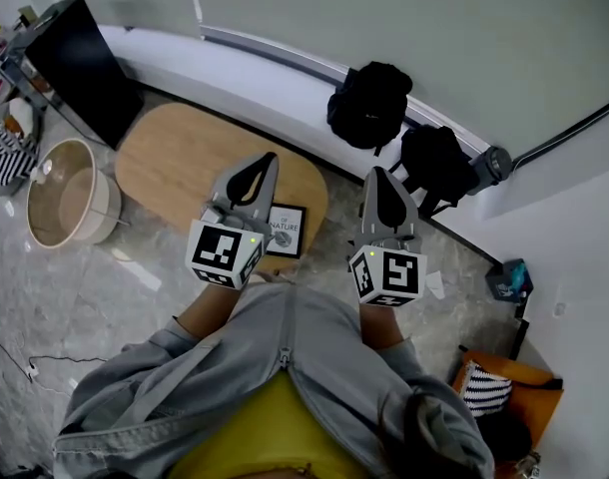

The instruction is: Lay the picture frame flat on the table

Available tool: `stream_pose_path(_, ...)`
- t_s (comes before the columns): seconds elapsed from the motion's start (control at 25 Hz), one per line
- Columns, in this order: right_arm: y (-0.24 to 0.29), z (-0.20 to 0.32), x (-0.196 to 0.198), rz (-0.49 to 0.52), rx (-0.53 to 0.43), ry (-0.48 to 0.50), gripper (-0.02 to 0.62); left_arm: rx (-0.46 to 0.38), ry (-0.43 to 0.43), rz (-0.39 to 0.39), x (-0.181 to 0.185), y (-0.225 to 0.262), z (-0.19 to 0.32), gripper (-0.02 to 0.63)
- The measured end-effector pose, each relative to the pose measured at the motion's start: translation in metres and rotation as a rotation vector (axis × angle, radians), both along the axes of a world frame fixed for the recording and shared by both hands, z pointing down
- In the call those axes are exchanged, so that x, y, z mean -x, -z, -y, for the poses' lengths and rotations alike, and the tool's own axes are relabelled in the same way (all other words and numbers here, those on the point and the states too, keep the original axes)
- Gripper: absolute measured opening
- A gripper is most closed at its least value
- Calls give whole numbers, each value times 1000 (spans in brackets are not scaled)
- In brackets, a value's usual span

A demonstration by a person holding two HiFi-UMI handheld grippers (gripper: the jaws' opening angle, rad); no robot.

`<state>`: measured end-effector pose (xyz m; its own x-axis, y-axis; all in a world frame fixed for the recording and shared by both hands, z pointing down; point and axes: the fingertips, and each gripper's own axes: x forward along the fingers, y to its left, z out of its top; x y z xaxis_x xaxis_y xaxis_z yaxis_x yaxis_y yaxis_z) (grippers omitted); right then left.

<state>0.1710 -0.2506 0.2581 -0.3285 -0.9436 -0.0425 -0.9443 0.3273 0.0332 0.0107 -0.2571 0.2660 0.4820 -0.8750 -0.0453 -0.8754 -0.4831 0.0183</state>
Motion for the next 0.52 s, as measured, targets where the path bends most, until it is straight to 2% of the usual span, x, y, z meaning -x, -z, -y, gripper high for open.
stream_pose_path(0.28, -1, -9, 0, 22, 8, 14, -2, 9, -24, 0, -5, -2, -8, 6)
stream_pose_path(0.52, -3, -7, -15, 20, 5, -9, -2, 0, -46, -4, -19, -2, -5, 6)
